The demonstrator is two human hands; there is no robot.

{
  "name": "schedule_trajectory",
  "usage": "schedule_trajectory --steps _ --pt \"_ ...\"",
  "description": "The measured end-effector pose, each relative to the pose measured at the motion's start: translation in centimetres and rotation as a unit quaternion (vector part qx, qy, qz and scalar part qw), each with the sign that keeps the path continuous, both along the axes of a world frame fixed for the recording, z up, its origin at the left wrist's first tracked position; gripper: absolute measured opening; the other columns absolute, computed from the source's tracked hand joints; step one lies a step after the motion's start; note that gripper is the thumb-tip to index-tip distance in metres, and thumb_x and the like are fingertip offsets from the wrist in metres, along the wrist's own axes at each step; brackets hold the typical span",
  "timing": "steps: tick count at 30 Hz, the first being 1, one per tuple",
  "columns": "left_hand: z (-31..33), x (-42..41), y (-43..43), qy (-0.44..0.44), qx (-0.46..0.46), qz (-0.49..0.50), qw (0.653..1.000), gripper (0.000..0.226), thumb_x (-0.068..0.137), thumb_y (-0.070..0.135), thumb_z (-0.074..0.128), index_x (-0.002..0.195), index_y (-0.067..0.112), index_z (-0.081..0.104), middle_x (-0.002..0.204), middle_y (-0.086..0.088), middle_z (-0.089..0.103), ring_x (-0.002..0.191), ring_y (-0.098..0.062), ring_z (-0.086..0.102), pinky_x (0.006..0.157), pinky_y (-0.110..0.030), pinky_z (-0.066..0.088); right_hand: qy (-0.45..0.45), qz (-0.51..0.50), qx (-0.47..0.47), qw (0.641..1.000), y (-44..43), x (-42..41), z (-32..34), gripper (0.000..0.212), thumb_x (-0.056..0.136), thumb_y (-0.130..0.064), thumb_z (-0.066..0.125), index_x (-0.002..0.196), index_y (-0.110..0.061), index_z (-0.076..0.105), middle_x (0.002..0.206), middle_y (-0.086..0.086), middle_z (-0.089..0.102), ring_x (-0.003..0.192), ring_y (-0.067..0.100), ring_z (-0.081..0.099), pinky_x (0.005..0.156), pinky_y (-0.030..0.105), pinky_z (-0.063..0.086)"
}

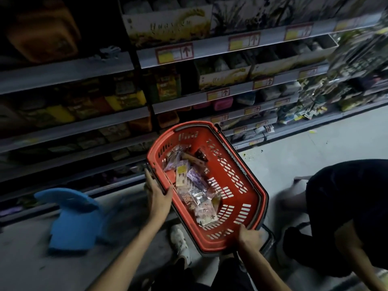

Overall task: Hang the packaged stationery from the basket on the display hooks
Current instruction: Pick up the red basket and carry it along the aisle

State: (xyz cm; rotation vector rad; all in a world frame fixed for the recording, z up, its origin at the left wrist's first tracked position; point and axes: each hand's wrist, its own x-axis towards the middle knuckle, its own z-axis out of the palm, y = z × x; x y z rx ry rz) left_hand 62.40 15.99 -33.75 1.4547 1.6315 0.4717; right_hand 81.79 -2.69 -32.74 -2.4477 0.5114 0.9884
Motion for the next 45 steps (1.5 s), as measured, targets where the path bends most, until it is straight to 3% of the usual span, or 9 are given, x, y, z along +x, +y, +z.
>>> schedule_trajectory --steps 6,19,22,28,31,35,39,42,45 --pt "-3.1 1.0 -5.5 -0.087 -0.219 0.085 0.968 0.095 0.095 0.025 0.076 0.165 0.01 0.014 0.161 -0.018 0.045 0.144 -0.036 0.049 0.12 -0.052 0.04 0.005 -0.016 0.035 0.999 1.0 -1.3 1.3 0.057 0.096 -0.025 0.068 0.134 0.012 0.047 0.13 0.036 0.061 0.117 0.051 0.062 0.099 0.048 0.05" --pt "-0.8 1.4 -9.6 -0.176 -0.138 0.169 0.96 0.093 0.092 0.001 0.077 0.164 0.026 0.025 0.151 -0.01 0.055 0.134 -0.027 0.059 0.113 -0.05 0.049 0.107 -0.029 0.224 0.968 6.8 0.2 -3.9 0.08 0.074 -0.051 0.085 0.129 -0.002 0.055 0.115 0.024 0.069 0.096 0.044 0.07 0.082 0.059 0.062" --pt "0.2 2.7 -10.6 -0.22 -0.163 0.202 0.94 0.093 0.096 0.005 0.073 0.163 0.039 0.019 0.15 -0.002 0.049 0.126 -0.03 0.063 0.087 -0.048 0.062 0.101 -0.026 0.217 0.971 7.2 0.6 -2.9 0.078 0.079 -0.048 0.082 0.134 -0.003 0.049 0.12 0.025 0.066 0.101 0.046 0.069 0.088 0.059 0.06" --pt "0.5 5.1 -11.3 -0.236 -0.148 0.246 0.928 0.089 0.099 0.002 0.066 0.165 0.037 0.019 0.154 -0.009 0.05 0.127 -0.034 0.06 0.077 -0.05 0.064 0.183 0.031 0.26 0.948 5.6 2.5 -0.8 0.047 0.084 -0.002 0.067 0.13 0.002 0.058 0.09 0.02 0.068 0.065 0.03 0.069 0.055 0.032 0.058" --pt "0.1 5.0 -11.5 -0.238 -0.135 0.258 0.926 0.087 0.101 -0.001 0.062 0.166 0.035 0.018 0.156 -0.01 0.048 0.124 -0.031 0.059 0.067 -0.04 0.061 0.183 0.103 0.258 0.943 4.6 4.0 2.6 0.024 0.082 0.012 0.058 0.105 0.008 0.058 0.068 0.017 0.054 0.046 0.023 0.052 0.047 0.027 0.045" --pt "-0.6 4.4 -11.6 -0.239 -0.121 0.246 0.931 0.087 0.1 0.001 0.066 0.165 0.035 0.02 0.156 -0.006 0.05 0.122 -0.025 0.058 0.066 -0.034 0.059 0.016 0.241 0.275 0.931 2.9 7.4 5.5 0.011 0.09 -0.01 0.067 0.1 -0.007 0.07 0.082 0.01 0.076 0.075 0.024 0.074 0.077 0.042 0.063" --pt "-0.8 5.1 -11.8 -0.233 -0.104 0.286 0.924 0.084 0.097 -0.002 0.068 0.163 0.03 0.027 0.153 -0.007 0.051 0.129 -0.03 0.057 0.081 -0.045 0.06 -0.189 0.36 0.259 0.876 5.4 10.2 6.6 0.033 0.095 -0.035 0.069 0.12 -0.014 0.062 0.111 0.002 0.066 0.09 0.014 0.062 0.081 0.032 0.053" --pt "-1.1 5.4 -11.7 -0.236 -0.101 0.301 0.918 0.083 0.098 -0.003 0.066 0.165 0.028 0.027 0.15 -0.006 0.05 0.129 -0.032 0.058 0.069 -0.04 0.063 -0.144 0.441 0.211 0.86 8.2 11.9 5.1 0.073 0.088 -0.051 0.073 0.146 -0.02 0.04 0.13 0.009 0.052 0.111 0.029 0.059 0.1 0.046 0.051" --pt "-2.1 5.2 -11.5 -0.232 -0.101 0.293 0.922 0.08 0.1 -0.004 0.062 0.166 0.028 0.027 0.143 -0.003 0.05 0.119 -0.029 0.059 0.051 -0.032 0.062 -0.056 0.445 0.24 0.861 8.5 11.8 2.6 0.08 0.092 -0.052 0.066 0.155 -0.04 0.019 0.139 0.008 0.059 0.117 0.036 0.065 0.097 0.055 0.056"
